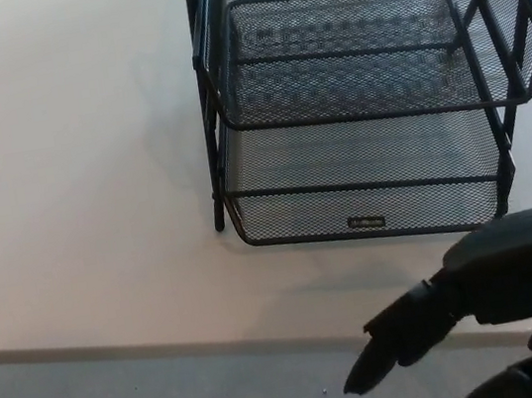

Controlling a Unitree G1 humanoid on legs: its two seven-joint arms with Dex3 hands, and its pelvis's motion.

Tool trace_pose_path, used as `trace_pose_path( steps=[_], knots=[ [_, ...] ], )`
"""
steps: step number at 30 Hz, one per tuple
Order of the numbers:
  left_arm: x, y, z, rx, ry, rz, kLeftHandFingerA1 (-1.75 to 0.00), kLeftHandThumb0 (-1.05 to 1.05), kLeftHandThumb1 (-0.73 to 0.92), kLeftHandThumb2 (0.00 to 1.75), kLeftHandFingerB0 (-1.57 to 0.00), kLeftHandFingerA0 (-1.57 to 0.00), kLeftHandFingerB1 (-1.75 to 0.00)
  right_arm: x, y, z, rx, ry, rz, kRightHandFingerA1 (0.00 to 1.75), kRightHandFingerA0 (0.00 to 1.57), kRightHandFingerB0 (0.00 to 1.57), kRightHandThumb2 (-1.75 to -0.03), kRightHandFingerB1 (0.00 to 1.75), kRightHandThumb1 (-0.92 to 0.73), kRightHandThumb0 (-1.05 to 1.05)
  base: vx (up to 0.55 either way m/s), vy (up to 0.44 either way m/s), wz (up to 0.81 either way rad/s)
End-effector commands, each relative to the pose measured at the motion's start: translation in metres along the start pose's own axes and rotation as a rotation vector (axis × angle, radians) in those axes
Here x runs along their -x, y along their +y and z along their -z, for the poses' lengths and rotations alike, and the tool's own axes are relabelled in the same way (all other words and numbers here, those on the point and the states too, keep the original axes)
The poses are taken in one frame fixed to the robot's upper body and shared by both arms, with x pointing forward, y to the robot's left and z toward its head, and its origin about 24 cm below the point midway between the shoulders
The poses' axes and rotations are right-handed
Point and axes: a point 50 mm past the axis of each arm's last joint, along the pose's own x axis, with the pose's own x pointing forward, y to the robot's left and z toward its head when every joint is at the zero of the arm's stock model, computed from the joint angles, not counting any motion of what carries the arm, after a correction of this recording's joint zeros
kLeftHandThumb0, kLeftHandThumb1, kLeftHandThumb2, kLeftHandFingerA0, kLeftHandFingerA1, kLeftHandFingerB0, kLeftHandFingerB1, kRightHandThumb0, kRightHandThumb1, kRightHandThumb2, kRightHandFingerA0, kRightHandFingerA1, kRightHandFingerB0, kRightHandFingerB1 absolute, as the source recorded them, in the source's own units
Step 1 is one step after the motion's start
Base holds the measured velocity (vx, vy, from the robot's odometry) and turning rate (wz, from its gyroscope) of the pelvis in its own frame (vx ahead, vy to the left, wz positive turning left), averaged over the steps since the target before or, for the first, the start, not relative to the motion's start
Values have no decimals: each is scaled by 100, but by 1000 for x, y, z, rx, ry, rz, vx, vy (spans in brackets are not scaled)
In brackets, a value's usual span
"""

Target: A balck drawer is kept on the middle of the table and the robot uses its right hand to push it back away from the robot

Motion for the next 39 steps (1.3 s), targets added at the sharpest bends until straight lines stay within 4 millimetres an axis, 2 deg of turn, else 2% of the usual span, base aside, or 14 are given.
trace_pose_path(
  steps=[1, 5, 10, 11, 12, 15, 18, 19, 21, 22, 24, 26, 27, 39],
  knots=[
    [4, 3, 4, -14, 16, -6, -52, -62, 59, 93, -25, -39, -44, 1, 26, 9, -133, -50, -63, 36, 33, 23, -67, 30, -90, -68, 0, 0, 0],
    [5, 4, 5, 1, 23, -7, -52, -62, 58, 92, -25, -39, -44, -8, 56, 37, -258, 5, -27, 36, 32, 24, -67, 30, -90, -66, 0, 0, 0],
    [5, 6, 4, 2, 20, -8, -52, -63, 59, 92, -25, -38, -44, -14, 76, 58, -369, 47, 26, 36, 34, 27, -67, 31, -88, -68, 0, 0, 0],
    [5, 6, 4, -3, 21, -7, -51, -64, 59, 93, -25, -39, -43, -19, 90, 74, -422, 111, 80, 52, 34, 16, -106, 42, -70, -67, 0, 0, 0],
    [4, 5, 4, -9, 23, -6, -51, -64, 59, 93, -25, -39, -43, -26, 111, 91, -479, 195, 134, 52, 34, 16, -106, 42, -70, -67, 0, 0, 0],
    [4, 6, 4, -4, 23, -7, -51, -66, 59, 92, -25, -39, -43, -35, 140, 115, -551, 293, 203, 52, 35, 21, -105, 44, -72, -66, 0, 0, 0],
    [4, 7, 3, 0, 19, -9, -52, -65, 59, 93, -25, -39, -43, -38, 148, 124, -574, 322, 227, 52, 36, 23, -105, 44, -72, -66, 0, 0, 0],
    [4, 7, 3, -10, 23, -11, -52, -65, 58, 93, -24, -40, -43, -42, 162, 135, -638, 365, 276, 37, 47, 41, -65, 35, -83, -62, 0, 0, 0],
    [5, 6, 4, -11, 24, -11, -52, -66, 59, 93, -25, -40, -43, -49, 181, 144, -727, 400, 346, 39, 50, 43, -67, 36, -77, -62, 0, 0, 0],
    [5, 6, 4, -11, 22, -12, -53, -61, 57, 94, -24, -40, -44, -50, 184, 145, -742, 407, 357, 56, 47, 31, -104, 48, -68, -58, 0, 0, 0],
    [5, 5, 4, -13, 16, -12, -53, -60, 57, 94, -24, -40, -44, -53, 192, 147, -756, 437, 369, 56, 47, 32, -104, 48, -70, -59, 0, 0, 0],
    [6, 6, 5, -11, 18, -10, -52, -62, 58, 93, -24, -40, -44, -55, 201, 152, -774, 458, 390, 56, 43, 32, -104, 49, -68, -55, 0, 0, 0],
    [7, 5, 6, -7, 18, -7, -52, -63, 58, 93, -24, -39, -44, -55, 205, 154, -780, 466, 402, 39, 52, 46, -66, 36, -78, -57, 0, 0, 0],
    [5, 6, 4, 12, 14, -12, -53, -60, 57, 93, -25, -40, -45, -48, 221, 181, -770, 652, 434, 39, 50, 46, -65, 36, -78, -60, 0, 0, 0]
  ],
)
